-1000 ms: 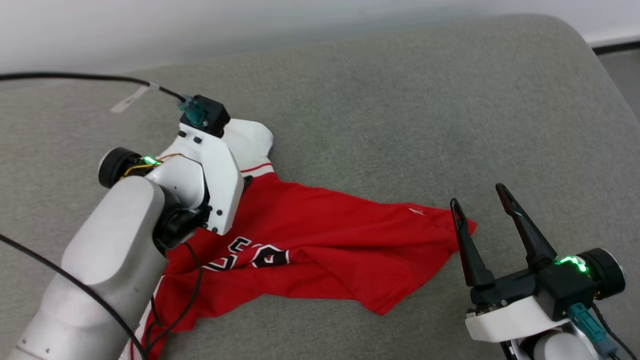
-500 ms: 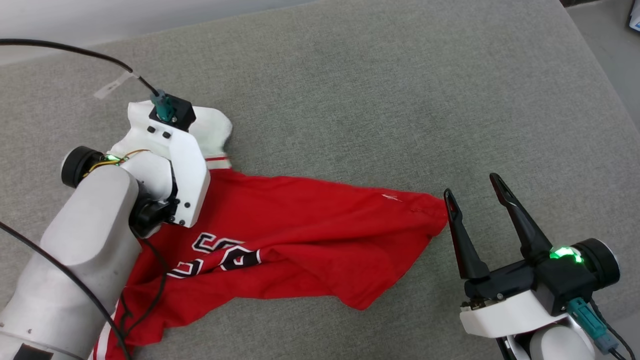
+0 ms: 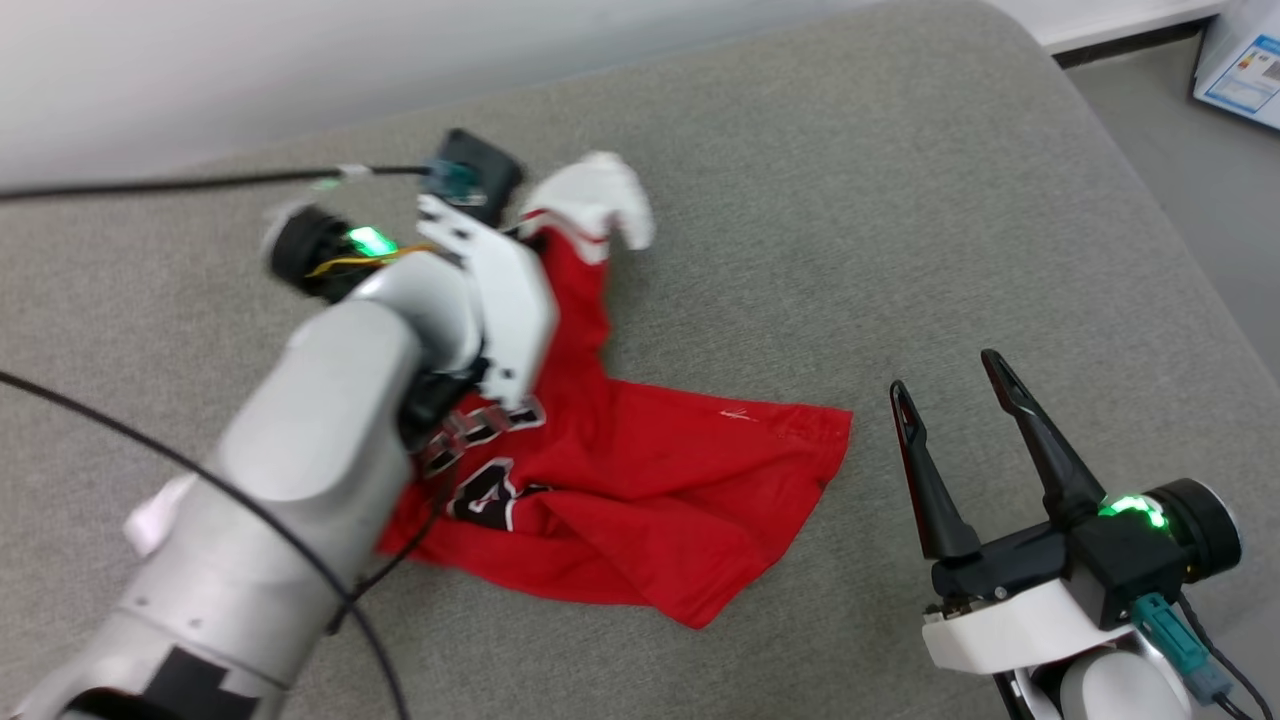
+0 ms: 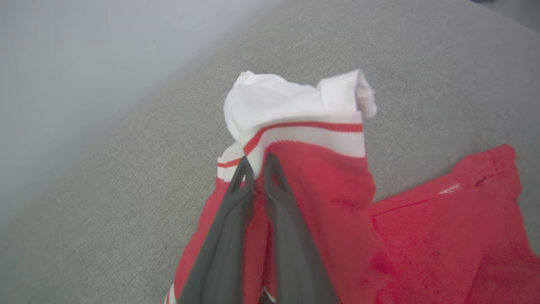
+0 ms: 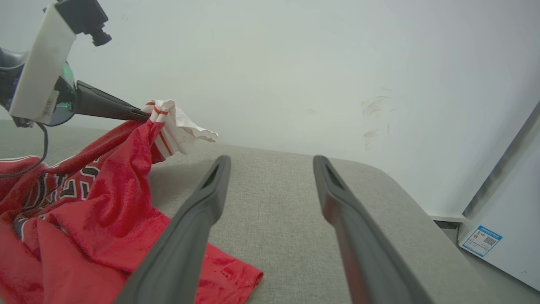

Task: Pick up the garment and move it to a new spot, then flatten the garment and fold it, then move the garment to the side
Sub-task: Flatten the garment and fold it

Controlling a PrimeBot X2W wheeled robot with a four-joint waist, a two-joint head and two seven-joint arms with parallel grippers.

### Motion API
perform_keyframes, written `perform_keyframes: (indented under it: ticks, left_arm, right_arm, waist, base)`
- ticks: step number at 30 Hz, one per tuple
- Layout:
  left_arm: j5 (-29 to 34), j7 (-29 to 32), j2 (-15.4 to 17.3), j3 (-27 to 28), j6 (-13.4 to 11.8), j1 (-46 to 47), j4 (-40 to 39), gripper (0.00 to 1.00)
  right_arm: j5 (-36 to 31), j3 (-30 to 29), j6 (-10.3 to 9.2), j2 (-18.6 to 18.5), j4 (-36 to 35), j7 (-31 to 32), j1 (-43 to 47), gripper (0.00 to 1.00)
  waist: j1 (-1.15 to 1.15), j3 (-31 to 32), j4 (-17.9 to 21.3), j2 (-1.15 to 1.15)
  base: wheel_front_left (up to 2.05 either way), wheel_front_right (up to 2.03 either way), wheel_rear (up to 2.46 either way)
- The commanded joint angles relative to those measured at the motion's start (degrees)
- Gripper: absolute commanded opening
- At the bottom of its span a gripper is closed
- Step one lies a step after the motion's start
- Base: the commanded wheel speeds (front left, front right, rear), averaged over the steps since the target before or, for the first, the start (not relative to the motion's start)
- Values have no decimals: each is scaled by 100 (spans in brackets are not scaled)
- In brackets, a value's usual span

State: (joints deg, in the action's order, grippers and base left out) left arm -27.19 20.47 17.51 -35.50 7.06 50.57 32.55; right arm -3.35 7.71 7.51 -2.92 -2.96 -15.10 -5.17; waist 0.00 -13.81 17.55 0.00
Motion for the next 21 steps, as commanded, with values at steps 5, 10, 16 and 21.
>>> perform_keyframes:
  ticks: [5,10,16,21]
  left_arm:
    - [210,-583,-562,-348,18,69,18,0]
    - [308,-864,-1054,-733,-51,-312,296,100]
    - [234,-1544,-1293,-926,-45,-678,525,100]
    - [168,-2465,-1200,-621,-183,-603,483,100]
  right_arm:
    - [-29,2,-4,6,14,-9,108,100]
    - [-6,11,-4,6,3,-9,159,100]
    - [10,46,-4,6,5,-9,139,100]
    - [-50,-47,-4,7,19,-9,180,100]
  waist:
    - [0,133,123,0]
    - [0,128,147,0]
    - [0,156,-10,0]
    - [0,329,-298,0]
  base:
    - [0,0,0]
    - [0,0,0]
    - [0,0,0]
    - [0,0,0]
